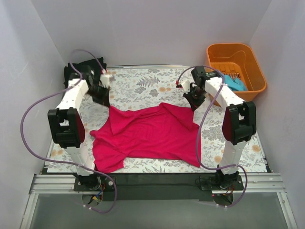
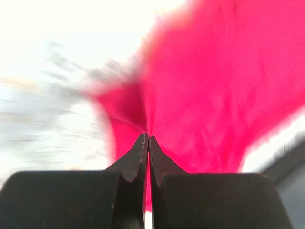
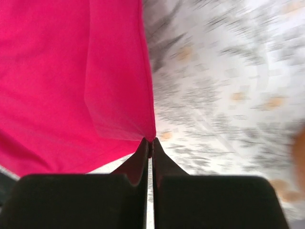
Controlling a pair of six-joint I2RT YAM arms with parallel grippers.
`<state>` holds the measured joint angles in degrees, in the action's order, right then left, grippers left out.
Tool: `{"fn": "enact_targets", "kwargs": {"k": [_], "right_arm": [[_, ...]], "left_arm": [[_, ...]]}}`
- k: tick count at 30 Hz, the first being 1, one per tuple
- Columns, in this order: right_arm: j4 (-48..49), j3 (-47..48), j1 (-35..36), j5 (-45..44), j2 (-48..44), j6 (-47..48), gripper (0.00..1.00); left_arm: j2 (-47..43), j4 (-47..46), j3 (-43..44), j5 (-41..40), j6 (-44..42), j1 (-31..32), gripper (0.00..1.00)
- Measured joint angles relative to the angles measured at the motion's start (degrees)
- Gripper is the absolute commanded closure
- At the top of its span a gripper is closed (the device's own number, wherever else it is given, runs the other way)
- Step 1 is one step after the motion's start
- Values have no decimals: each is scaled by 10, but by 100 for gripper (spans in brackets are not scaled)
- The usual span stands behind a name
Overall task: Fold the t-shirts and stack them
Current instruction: Fold the tshirt
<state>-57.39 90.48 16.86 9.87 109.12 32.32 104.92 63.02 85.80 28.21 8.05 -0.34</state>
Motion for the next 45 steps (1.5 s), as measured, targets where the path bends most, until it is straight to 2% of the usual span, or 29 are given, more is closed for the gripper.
{"fn": "enact_targets", "kwargs": {"k": [3, 6, 9, 11, 13, 19, 21, 26, 30, 38, 41, 45], "right_arm": [[-10, 90, -11, -24, 4, 12, 99], [-2, 236, -31, -57, 9, 25, 99], [9, 306, -46, -76, 2, 35, 99], [11, 331, -48, -88, -12, 41, 99], [14, 334, -48, -95, -40, 45, 99], [50, 280, -42, -95, -195, 52, 99], [64, 266, -42, -92, -260, 54, 99], [93, 259, -42, -64, -390, 62, 99], [119, 260, -42, -54, -449, 68, 99], [178, 260, -42, -52, -481, 70, 99], [194, 248, -42, -52, -484, 73, 99], [226, 174, -42, -49, -492, 84, 99]], "left_arm": [[30, -22, 174, -6, 56, -42, 100], [55, -48, 339, -12, 104, -75, 100], [53, -66, 430, -14, 147, -90, 100], [17, -90, 416, -14, 175, -97, 100], [-44, -116, 360, -15, 200, -104, 100], [-286, -221, 224, -70, 250, -121, 100], [-372, -262, 213, -91, 259, -122, 100], [-513, -337, 246, -129, 269, -122, 100], [-549, -364, 301, -156, 269, -122, 100], [-530, -362, 367, -211, 253, -122, 100], [-530, -363, 346, -216, 243, -122, 100], [-564, -385, 202, -197, 226, -122, 100]]}}
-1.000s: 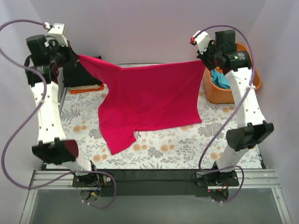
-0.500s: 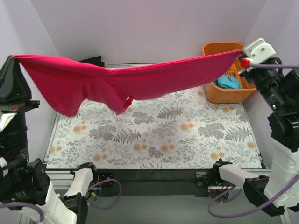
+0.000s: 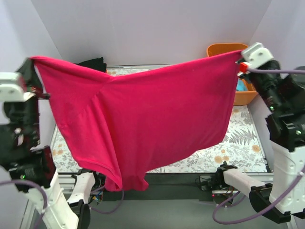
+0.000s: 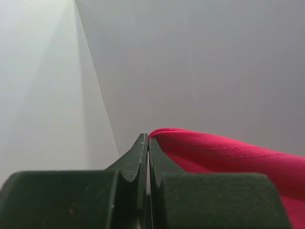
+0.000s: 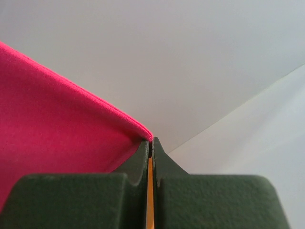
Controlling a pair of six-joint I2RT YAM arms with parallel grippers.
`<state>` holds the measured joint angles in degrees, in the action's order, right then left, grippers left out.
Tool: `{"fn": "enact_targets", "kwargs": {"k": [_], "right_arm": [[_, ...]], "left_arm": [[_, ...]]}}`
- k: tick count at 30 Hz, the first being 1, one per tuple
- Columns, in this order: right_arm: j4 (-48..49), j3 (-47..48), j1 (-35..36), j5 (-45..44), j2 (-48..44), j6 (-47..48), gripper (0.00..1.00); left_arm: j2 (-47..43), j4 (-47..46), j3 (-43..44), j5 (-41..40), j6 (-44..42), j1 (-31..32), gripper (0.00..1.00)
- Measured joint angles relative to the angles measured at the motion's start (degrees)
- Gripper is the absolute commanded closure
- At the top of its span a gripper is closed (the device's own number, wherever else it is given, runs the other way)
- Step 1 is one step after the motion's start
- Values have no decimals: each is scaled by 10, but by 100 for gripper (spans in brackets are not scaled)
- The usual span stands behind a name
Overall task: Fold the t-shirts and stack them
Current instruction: Fold the tshirt
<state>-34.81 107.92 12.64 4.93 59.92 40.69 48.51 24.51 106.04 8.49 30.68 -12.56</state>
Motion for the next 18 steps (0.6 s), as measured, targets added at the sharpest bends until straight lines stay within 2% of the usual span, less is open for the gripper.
{"fn": "enact_targets", "kwargs": {"k": [5, 8, 13, 18], "right_arm": [[56, -173, 0, 6, 15, 10, 99], [92, -264, 0, 8, 57, 15, 99], [148, -363, 1, 10, 157, 16, 99], [229, -364, 2, -6, 268, 18, 99]], "left_arm": [[-23, -17, -256, 28, -29, 0, 100], [5, -35, -370, 40, -36, 0, 100], [122, -87, -449, 66, -30, 0, 100], [280, -172, -430, 107, -16, 1, 100]]}}
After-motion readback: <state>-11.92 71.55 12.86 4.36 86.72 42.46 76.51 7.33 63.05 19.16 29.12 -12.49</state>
